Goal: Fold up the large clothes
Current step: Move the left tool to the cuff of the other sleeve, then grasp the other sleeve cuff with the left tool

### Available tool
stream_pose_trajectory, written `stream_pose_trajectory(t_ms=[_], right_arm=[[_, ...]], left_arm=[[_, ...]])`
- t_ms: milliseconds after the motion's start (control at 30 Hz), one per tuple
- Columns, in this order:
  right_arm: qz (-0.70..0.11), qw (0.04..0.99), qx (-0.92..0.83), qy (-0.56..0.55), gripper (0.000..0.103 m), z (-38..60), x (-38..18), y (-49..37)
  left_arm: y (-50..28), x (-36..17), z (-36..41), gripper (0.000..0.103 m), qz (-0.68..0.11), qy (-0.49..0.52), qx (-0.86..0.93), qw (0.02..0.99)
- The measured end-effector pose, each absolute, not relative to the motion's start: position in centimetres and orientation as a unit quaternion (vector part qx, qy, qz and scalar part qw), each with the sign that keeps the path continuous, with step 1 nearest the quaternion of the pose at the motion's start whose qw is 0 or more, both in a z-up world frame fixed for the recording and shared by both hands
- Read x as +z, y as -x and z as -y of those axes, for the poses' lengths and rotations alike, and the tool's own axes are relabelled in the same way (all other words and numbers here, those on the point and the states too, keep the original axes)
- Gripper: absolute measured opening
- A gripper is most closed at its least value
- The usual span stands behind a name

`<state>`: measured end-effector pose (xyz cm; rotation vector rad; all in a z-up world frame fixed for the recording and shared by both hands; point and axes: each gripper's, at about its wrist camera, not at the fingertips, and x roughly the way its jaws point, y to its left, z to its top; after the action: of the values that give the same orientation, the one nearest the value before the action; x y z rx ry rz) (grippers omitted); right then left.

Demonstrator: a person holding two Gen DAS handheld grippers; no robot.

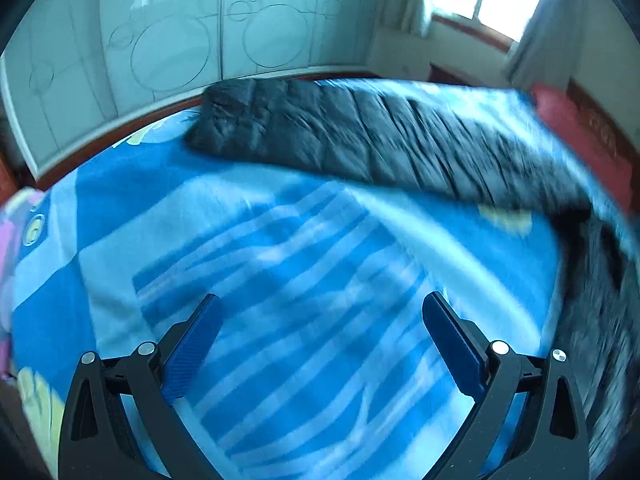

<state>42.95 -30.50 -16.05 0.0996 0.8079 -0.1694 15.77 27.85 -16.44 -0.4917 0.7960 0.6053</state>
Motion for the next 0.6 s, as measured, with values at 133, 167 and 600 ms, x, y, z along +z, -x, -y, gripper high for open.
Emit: stream_pose_trajectory(t_ms=[133,167,600], right_arm=[[-0.393,0.915,-0.082,-0.048,0.064,30.6,-16.0,-43.0],[-0.392,0.915,-0.083,-0.048,0.064,30.6,-16.0,-42.9],[-0.391,0.915,-0.083,-0.045,0.064,30.6,-16.0,-42.9]], left_arm=[[-16.7,-16.8,-33.2,0.099,-0.336,0.297,0.302,0.841],[-17.0,-16.8,-34.1,0.099,-0.327,0.306,0.302,0.842],[-17.6,-16.7,-40.7,0.087,-0.21,0.429,0.305,0.824]])
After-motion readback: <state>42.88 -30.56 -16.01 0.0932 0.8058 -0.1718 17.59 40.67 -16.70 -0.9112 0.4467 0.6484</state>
